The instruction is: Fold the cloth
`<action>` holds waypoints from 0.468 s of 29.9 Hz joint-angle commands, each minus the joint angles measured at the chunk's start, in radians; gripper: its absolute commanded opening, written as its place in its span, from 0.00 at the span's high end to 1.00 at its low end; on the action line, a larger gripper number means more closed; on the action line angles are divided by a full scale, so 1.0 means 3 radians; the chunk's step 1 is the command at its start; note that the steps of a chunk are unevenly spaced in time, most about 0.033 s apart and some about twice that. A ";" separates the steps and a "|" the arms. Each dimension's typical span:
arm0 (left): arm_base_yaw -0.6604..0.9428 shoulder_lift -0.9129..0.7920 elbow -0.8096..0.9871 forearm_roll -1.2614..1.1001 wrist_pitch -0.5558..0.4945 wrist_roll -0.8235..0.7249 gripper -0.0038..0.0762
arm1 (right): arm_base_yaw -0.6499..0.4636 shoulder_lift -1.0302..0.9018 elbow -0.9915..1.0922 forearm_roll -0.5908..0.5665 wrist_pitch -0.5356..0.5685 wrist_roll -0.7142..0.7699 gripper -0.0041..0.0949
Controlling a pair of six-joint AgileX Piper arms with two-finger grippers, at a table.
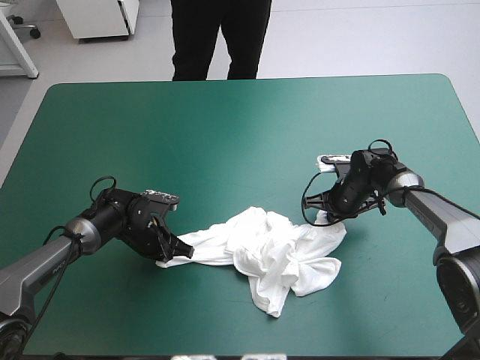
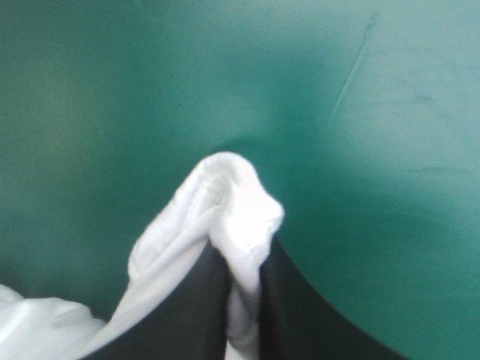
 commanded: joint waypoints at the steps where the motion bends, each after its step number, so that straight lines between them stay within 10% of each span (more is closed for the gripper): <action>1: -0.0002 -0.0150 -0.0251 -0.0104 -0.0082 -0.0005 0.96 | -0.0007 -0.0205 -0.0048 -0.0061 0.0095 -0.0034 0.98; 14: -0.0002 -0.0306 -0.2086 0.0574 0.0666 0.0028 0.96 | -0.0007 -0.1420 -0.1139 -0.0635 0.0702 -0.0026 0.98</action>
